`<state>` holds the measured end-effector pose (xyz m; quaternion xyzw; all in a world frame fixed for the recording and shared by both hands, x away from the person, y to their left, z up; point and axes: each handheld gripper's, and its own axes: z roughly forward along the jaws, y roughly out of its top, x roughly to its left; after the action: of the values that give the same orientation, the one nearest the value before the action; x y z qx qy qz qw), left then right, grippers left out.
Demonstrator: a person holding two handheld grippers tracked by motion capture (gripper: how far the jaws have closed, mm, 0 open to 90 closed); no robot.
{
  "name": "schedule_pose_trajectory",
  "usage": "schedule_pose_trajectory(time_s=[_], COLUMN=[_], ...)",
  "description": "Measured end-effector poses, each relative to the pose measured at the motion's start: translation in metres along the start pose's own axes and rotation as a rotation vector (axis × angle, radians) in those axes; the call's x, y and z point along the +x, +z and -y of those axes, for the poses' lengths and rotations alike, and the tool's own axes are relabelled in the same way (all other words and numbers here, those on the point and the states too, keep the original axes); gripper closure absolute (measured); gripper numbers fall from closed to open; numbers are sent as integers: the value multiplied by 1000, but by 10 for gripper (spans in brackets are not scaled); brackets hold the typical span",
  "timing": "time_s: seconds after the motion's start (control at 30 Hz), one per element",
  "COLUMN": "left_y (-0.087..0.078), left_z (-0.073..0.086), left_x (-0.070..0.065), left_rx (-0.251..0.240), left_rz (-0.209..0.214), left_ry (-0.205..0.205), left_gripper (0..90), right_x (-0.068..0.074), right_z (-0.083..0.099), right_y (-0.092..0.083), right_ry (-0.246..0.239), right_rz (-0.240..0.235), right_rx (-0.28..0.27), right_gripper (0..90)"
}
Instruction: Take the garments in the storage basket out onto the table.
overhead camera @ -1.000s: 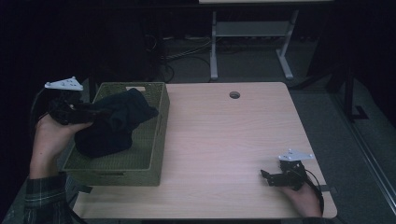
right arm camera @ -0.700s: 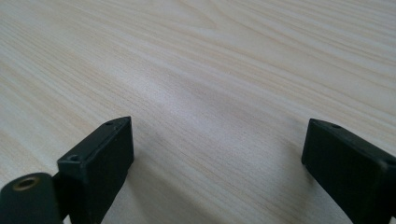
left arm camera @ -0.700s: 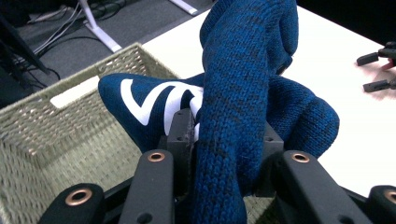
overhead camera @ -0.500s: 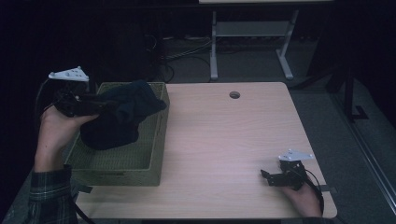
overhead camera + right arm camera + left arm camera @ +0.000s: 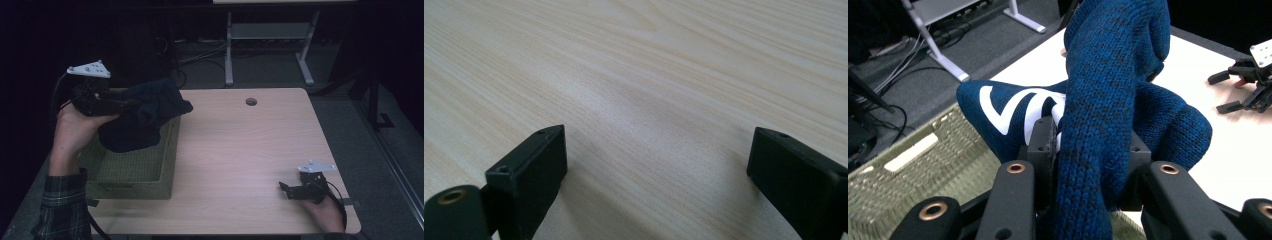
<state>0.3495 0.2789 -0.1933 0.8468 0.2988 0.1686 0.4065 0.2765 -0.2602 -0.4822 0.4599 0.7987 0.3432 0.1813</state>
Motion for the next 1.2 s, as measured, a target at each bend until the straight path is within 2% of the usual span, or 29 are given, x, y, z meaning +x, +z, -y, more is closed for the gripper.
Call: schedule_pose_trajectory(time_s=[0.4,0.57,0.83,1.2], left_y=[14,21,43,80], left_z=[-28,-34,-43,-51], left_x=[-19,-25,-41,-66], left_rx=[-21,-16,-8,21], left_rz=[32,49,86,145], left_ry=[47,66,91,129], left_gripper=[673,673,673,673], right_x=[0,0,0,0], right_z=[0,0,0,0], right_y=[0,0,0,0], right_ry=[0,0,0,0], right_rz=[0,0,0,-1], right_rx=[0,0,0,1], right_gripper=[88,88,88,88])
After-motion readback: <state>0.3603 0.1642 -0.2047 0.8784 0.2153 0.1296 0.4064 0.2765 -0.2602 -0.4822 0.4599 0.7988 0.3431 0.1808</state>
